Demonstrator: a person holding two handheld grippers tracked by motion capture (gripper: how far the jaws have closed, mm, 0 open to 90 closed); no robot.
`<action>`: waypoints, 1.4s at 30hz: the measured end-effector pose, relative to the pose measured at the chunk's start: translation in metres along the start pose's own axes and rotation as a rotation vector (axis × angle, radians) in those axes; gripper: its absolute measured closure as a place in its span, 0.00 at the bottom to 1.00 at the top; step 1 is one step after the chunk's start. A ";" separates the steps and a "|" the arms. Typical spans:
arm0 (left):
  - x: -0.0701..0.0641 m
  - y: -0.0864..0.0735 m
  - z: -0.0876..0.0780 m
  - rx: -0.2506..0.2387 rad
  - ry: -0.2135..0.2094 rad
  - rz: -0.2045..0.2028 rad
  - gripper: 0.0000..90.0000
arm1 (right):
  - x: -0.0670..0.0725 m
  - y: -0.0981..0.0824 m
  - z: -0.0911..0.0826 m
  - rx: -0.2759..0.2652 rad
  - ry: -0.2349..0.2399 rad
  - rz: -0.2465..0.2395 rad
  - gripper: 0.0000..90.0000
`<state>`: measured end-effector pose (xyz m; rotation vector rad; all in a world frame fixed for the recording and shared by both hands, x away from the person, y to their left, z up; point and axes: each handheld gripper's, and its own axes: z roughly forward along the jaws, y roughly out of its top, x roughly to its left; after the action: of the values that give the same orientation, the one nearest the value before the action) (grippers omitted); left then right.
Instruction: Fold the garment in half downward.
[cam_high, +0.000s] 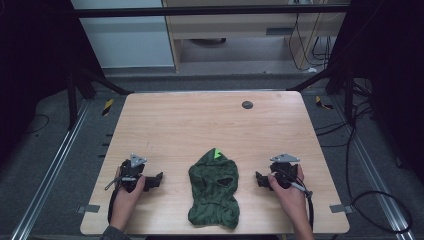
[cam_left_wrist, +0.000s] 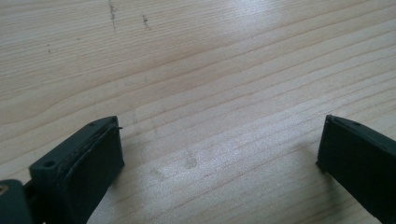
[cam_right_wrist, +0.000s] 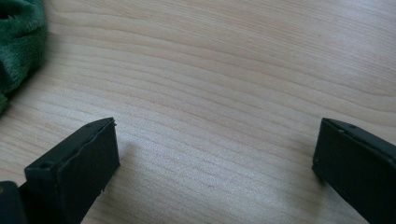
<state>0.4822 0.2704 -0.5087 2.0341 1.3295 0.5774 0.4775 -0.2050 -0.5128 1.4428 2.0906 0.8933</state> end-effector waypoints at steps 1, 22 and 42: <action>0.000 0.000 0.000 0.000 0.000 0.000 0.00 | 0.000 0.000 0.000 0.000 0.003 0.002 0.00; -0.032 0.080 -0.017 0.023 -0.167 0.216 0.04 | 0.050 0.045 -0.026 0.005 0.153 -0.177 0.18; -0.064 0.093 0.014 0.063 -0.353 0.267 0.32 | 0.065 0.086 0.004 0.072 0.287 -0.246 0.72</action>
<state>0.5256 0.1807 -0.4542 2.2561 0.8881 0.2723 0.5131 -0.1224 -0.4532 1.1089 2.4678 0.9807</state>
